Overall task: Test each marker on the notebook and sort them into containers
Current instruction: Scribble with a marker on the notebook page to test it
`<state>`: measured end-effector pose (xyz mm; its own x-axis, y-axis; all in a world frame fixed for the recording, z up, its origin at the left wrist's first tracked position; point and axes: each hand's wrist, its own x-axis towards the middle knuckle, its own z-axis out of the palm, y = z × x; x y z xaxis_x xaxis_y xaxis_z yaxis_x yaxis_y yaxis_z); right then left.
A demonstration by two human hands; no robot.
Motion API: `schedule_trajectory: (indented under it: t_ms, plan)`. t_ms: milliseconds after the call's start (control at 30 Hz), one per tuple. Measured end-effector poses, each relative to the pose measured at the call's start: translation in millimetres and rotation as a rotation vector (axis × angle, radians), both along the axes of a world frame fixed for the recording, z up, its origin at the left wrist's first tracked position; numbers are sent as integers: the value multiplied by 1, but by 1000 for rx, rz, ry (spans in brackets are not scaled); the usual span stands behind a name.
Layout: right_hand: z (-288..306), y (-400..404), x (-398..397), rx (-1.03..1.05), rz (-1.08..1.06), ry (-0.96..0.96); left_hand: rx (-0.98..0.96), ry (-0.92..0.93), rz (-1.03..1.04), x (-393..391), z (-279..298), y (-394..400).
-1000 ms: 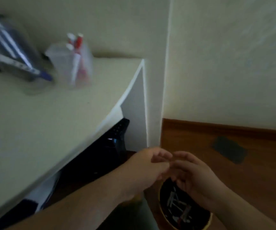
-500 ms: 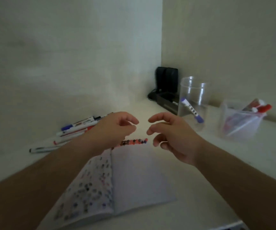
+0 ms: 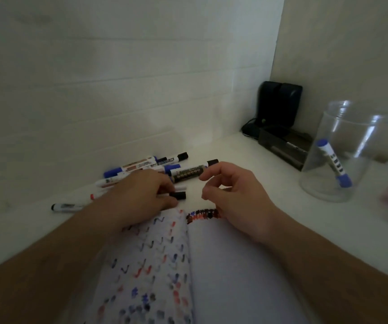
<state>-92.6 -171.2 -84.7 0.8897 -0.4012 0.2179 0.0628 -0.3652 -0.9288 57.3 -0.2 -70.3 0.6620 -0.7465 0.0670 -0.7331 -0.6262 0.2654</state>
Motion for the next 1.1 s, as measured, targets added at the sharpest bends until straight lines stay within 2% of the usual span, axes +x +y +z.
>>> schedule_trajectory:
  t_ms: [33, 100, 167, 200, 267, 333, 367, 433, 500, 533, 567, 633, 700, 733, 933, 1100]
  plan:
    - [0, -1, 0, -34, -3, -16, 29, -19, -14, -1, 0, -2]
    - [0, -3, 0, -50, -2, -47, 105, -179, -24, -5, 7, -5]
    - [1, -3, -4, -75, 14, -87, -3, -322, 0, -15, 25, -4]
    - [3, -2, -7, -107, 29, -103, -139, -325, 1, -23, 37, -2]
    - [7, 1, -13, -184, 64, -126, -495, -136, -31, -42, 60, 1]
    - [9, 3, -18, -204, 89, -177, -844, 297, -95, -61, 69, -7]
    - [10, 3, -20, -189, 93, -221, -941, 513, -129, -69, 67, -12]
    - [15, 2, -24, -111, 103, -322, -1007, 778, -170, -76, 53, -22]
    - [23, 1, -28, 69, 89, -350, -943, 906, -169, -73, 36, -25]
    - [24, -2, -28, 172, 62, -327, -843, 885, -173, -71, 29, -25]
    - [24, -4, -27, 259, 33, -290, -708, 790, -198, -69, 23, -23]
    - [22, -7, -22, 292, -11, -218, -467, 451, -260, -72, 12, -23]
    - [19, -5, -20, 274, -14, -179, -369, 146, -317, -79, 1, -26]
    - [18, -5, -19, 283, -4, -173, -368, 87, -328, -83, -2, -28]
    - [16, -5, -18, 429, 79, -133, -381, 75, -377, -80, -11, -31]
    - [28, -22, -23, 394, 108, -129, -377, 275, -340, -77, -11, -30]
